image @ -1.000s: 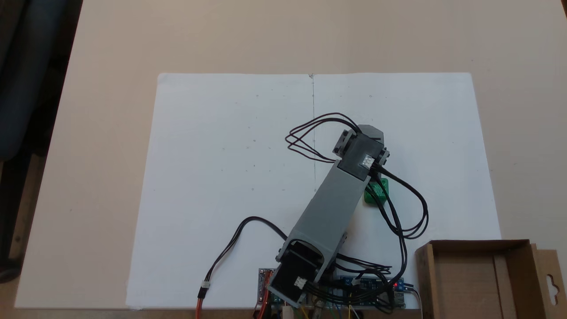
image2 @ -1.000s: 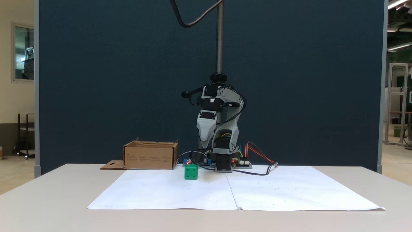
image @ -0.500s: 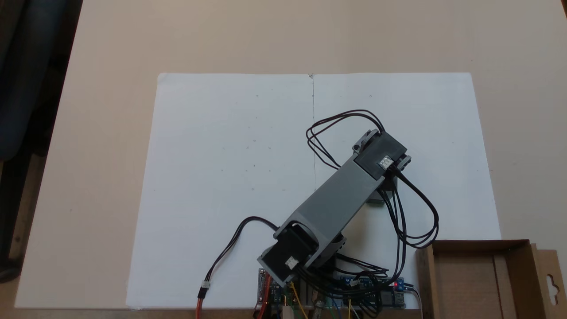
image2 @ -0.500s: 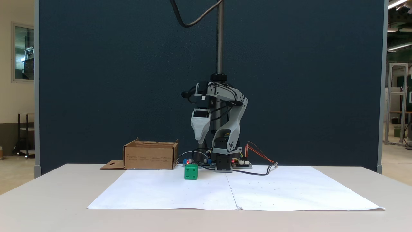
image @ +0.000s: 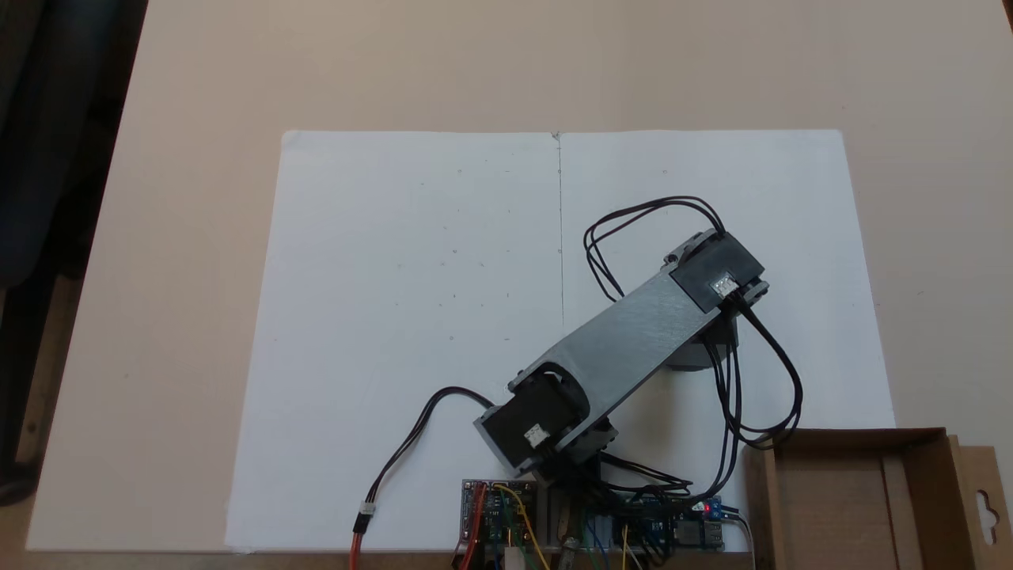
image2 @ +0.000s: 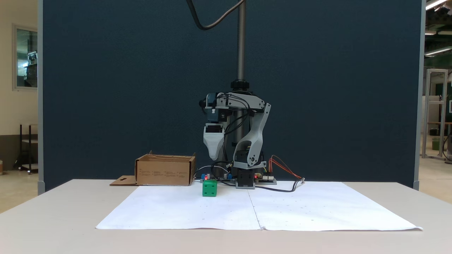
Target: Grasp a green dice and put it in the bin.
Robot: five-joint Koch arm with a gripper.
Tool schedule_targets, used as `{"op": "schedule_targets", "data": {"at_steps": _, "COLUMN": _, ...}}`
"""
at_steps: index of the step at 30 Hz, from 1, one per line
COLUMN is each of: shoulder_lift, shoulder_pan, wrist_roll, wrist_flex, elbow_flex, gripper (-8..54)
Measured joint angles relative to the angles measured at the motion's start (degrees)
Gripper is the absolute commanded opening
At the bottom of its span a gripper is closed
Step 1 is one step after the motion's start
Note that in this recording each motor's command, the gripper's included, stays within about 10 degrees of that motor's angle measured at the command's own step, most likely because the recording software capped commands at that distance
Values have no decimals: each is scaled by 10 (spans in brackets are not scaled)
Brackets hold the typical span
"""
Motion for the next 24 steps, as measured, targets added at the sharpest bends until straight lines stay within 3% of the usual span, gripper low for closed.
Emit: {"op": "schedule_targets", "data": {"at_steps": 24, "shoulder_lift": -28, "shoulder_pan": 28, "wrist_roll": -23, "wrist_flex": 1, "elbow_flex": -30, "gripper": 530}}
